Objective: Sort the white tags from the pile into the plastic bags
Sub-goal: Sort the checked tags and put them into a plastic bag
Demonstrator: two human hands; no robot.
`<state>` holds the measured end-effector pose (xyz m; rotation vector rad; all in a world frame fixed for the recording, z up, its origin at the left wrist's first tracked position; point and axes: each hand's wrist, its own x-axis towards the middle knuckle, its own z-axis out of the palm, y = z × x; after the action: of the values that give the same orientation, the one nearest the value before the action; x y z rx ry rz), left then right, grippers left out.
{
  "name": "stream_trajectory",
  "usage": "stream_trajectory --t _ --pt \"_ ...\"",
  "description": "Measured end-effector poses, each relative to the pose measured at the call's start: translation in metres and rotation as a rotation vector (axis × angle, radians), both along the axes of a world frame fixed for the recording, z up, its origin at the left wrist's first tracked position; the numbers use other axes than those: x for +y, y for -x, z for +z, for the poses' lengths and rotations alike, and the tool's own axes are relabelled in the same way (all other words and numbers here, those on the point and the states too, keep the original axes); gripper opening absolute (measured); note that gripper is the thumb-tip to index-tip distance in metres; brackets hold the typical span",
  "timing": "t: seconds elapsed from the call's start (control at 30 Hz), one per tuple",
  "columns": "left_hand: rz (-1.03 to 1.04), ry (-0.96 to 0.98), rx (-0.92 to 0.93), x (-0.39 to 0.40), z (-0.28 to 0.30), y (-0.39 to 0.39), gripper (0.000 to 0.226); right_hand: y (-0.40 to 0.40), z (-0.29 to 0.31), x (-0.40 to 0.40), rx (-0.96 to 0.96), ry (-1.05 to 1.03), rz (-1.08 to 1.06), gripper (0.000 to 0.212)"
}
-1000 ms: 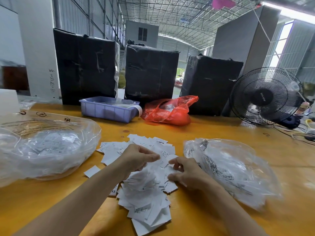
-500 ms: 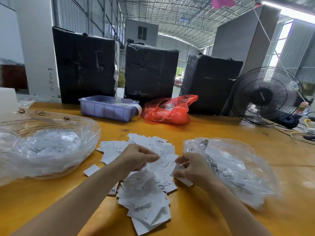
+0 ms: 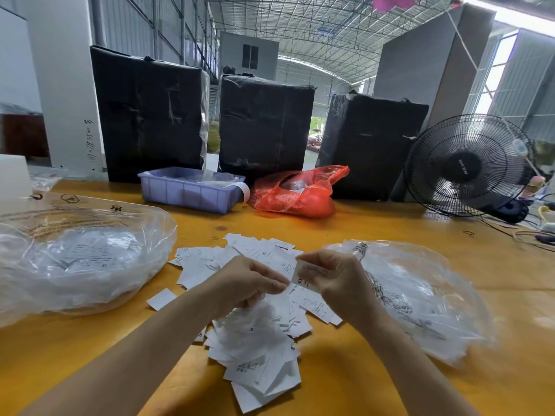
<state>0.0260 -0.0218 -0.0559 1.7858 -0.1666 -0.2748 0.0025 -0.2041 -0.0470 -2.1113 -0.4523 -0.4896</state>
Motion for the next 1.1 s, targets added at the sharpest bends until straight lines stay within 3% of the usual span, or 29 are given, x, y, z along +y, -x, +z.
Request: stream_trajectory --t 0.37,0.53,0.73,0.93,1.1 --pt "-0.045 -0.028 -0.010 -0.002 0.004 0.005 0.006 0.005 0.002 0.005 -0.053 0.025 -0.027 0.018" --pt "-0.043 0.024 0.009 -0.001 0.007 0.006 0.010 0.008 0.003 0.006 0.080 0.025 0.059 0.013" --pt "-0.064 0.041 -0.001 0.000 0.010 0.009 0.014 0.007 0.005 0.002 0.274 -0.102 0.134 0.034" --pt "-0.080 0.031 0.019 -0.003 0.011 0.012 0.013 0.007 0.004 0.005 0.238 -0.092 0.135 0.039" --pt "-0.051 0.187 0.023 -0.008 0.011 0.014 0.025 0.006 0.004 0.004 0.143 -0.129 0.074 0.043"
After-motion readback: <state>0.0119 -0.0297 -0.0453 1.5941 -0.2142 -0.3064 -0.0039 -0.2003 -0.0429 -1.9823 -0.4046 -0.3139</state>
